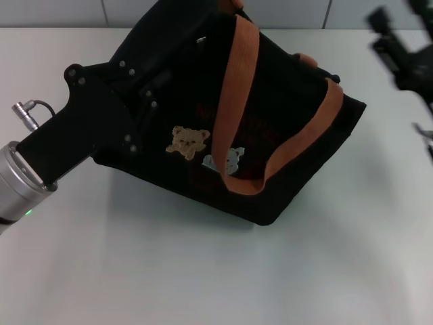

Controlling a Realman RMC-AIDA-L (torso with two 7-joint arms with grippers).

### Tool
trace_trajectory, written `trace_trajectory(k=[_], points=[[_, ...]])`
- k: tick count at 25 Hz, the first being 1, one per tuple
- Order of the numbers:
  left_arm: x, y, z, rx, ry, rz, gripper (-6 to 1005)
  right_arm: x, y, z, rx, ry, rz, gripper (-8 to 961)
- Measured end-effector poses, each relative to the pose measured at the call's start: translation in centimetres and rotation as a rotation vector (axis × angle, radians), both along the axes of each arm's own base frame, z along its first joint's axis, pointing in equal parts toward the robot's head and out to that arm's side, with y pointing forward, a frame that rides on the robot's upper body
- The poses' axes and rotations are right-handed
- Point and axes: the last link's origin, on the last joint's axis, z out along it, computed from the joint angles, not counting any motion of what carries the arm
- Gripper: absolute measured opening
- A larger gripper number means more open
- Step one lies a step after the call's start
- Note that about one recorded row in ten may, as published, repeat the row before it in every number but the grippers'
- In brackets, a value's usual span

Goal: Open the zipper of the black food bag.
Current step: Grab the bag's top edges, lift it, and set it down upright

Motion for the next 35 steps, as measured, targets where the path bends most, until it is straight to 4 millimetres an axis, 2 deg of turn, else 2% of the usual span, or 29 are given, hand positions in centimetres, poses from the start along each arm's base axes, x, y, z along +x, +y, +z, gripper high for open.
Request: trace_trajectory(k=[1, 5, 8, 15, 21, 29, 30, 31, 32, 35], points=[[0.1, 0.1, 0.0, 0.001, -0.001, -0.008, 93, -0.7, 0.8, -1.2, -0.061, -0.035, 0.003, 827], [0.5, 0.2, 0.3, 0.006, -0.002, -0.032, 93, -0.9, 0.9, -2.7, -0.144, -0.089, 0.011, 827], [0.9, 0.5, 0.4, 0.008, -0.007, -0.055, 93, -0.5, -0.3, -4.1, -0.233, -0.136, 0.025, 827], [1.8, 0.6, -0.1, 0.003, 0.025, -0.120, 94, 0.5, -1.8, -5.4, -0.365, -0.165, 0.016, 827], [2.4, -0.2, -0.9, 0.010, 0.067, -0.211, 92, 0.4, -3.1, -7.3, -0.529, -0.208, 0.049, 827], [2.6, -1.2, -1.7, 0.008, 0.111, -0.293, 87, 1.5, -4.6, -7.2, -0.558, -0.193, 0.026, 826], [2.6, -1.3, -1.8, 0.012, 0.122, -0.305, 87, 1.8, -5.1, -6.8, -0.545, -0.175, 0.030, 826], [2.5, -1.5, -1.9, 0.021, 0.135, -0.315, 87, 2.4, -6.1, -5.4, -0.492, -0.125, 0.041, 826], [2.5, -1.5, -1.9, 0.021, 0.135, -0.315, 87, 2.4, -6.1, -5.4, -0.492, -0.125, 0.041, 826], [2.4, -1.7, -2.0, 0.042, 0.144, -0.320, 88, 3.1, -7.3, -3.3, -0.398, -0.052, 0.047, 826]])
